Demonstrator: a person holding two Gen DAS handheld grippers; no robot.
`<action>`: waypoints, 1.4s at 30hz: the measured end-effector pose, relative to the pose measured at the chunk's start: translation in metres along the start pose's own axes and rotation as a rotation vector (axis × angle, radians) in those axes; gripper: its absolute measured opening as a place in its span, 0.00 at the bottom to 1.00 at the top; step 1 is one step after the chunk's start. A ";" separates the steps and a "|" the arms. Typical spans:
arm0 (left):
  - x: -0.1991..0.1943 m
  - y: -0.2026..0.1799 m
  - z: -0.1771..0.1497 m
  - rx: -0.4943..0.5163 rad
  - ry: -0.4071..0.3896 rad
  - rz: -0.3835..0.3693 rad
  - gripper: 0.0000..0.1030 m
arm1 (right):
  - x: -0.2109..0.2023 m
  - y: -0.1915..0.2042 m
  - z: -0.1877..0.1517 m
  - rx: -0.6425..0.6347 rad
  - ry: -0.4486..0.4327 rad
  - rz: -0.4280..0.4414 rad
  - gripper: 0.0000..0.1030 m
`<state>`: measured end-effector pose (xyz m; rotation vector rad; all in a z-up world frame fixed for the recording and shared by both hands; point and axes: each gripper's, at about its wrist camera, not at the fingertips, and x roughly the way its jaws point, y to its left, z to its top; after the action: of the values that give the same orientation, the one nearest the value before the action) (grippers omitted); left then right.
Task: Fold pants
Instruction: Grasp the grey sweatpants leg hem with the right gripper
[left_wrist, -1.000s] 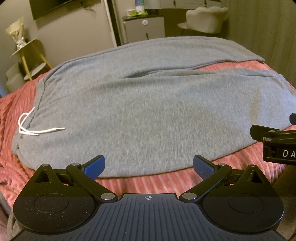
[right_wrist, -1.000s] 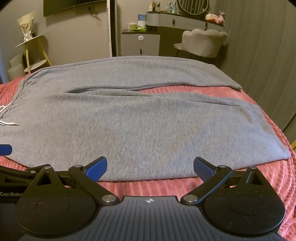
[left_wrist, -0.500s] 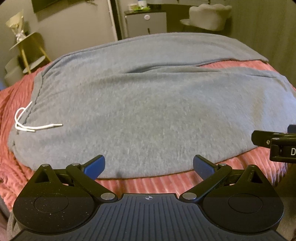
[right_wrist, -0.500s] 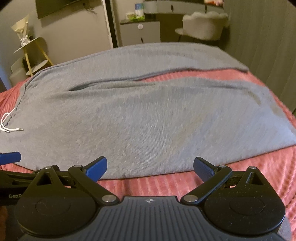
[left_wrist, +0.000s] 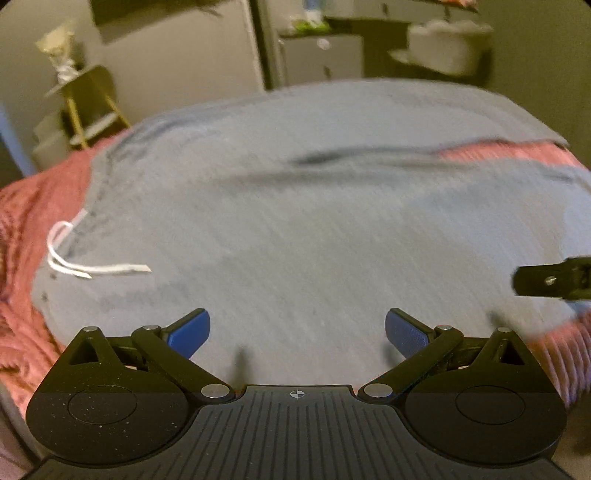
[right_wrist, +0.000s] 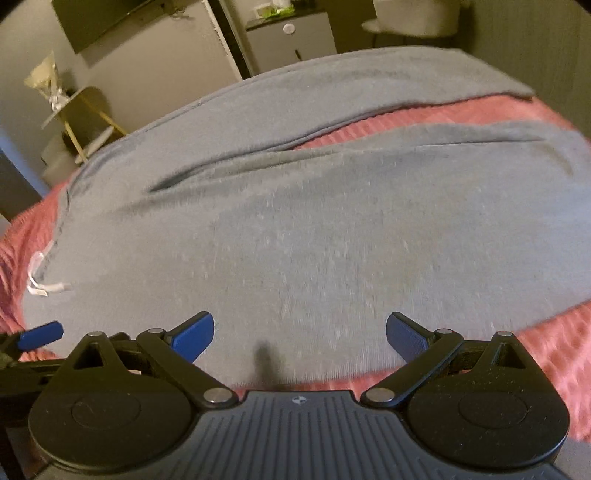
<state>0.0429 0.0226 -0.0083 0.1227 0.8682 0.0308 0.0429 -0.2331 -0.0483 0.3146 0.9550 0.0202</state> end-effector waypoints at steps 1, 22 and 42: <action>0.002 0.003 0.005 -0.013 -0.011 0.007 1.00 | 0.003 -0.005 0.012 0.007 0.001 0.004 0.97; 0.125 0.076 0.065 -0.295 -0.028 0.334 1.00 | 0.227 -0.099 0.405 0.369 -0.085 -0.319 0.97; 0.138 0.065 0.068 -0.255 0.009 0.363 1.00 | 0.094 -0.113 0.209 0.447 -0.451 -0.075 0.08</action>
<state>0.1859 0.0918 -0.0619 0.0400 0.8352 0.4801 0.2522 -0.3803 -0.0420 0.6643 0.5126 -0.3252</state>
